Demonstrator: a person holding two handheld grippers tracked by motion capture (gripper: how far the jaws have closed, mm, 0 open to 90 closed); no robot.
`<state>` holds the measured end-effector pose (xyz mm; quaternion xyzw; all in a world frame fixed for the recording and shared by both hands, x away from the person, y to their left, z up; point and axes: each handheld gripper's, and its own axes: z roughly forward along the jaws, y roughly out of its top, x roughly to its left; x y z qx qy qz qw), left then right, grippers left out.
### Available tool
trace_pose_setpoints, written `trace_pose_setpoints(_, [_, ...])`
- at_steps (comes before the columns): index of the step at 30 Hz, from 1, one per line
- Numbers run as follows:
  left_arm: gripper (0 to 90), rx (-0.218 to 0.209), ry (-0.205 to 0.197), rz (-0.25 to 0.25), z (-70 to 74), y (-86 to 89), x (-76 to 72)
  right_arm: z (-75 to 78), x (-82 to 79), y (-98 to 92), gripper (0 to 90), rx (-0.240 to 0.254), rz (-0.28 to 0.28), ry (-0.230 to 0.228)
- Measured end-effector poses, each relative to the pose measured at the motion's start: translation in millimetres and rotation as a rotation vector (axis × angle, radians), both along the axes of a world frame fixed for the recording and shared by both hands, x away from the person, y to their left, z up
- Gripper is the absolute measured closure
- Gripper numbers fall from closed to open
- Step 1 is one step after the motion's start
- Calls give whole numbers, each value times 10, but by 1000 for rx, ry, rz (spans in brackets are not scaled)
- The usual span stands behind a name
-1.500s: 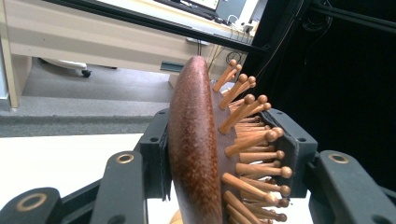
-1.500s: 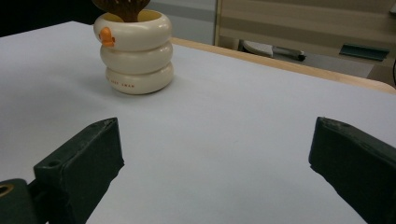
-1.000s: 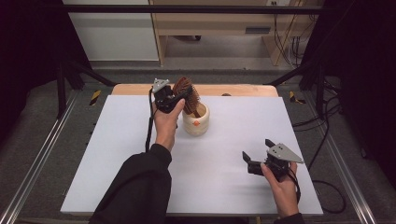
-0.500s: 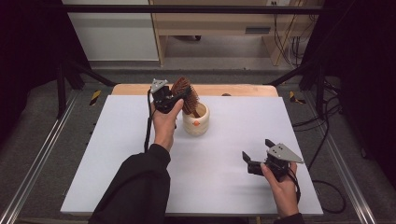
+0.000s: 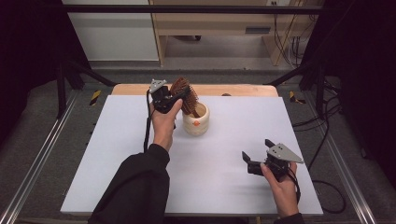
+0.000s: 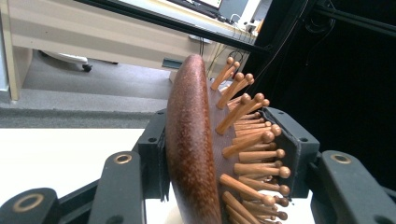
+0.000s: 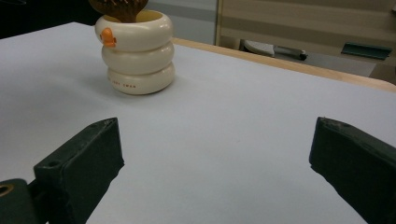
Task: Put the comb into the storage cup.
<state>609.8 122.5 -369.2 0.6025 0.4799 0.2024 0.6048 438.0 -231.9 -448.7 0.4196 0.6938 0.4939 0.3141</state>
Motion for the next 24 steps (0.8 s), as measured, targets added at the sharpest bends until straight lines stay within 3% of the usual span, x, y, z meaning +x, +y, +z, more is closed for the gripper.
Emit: trace_pose_setpoints(24, [462,-12,13,3,-26,58,9,-5,3,9,30,-3,6,2])
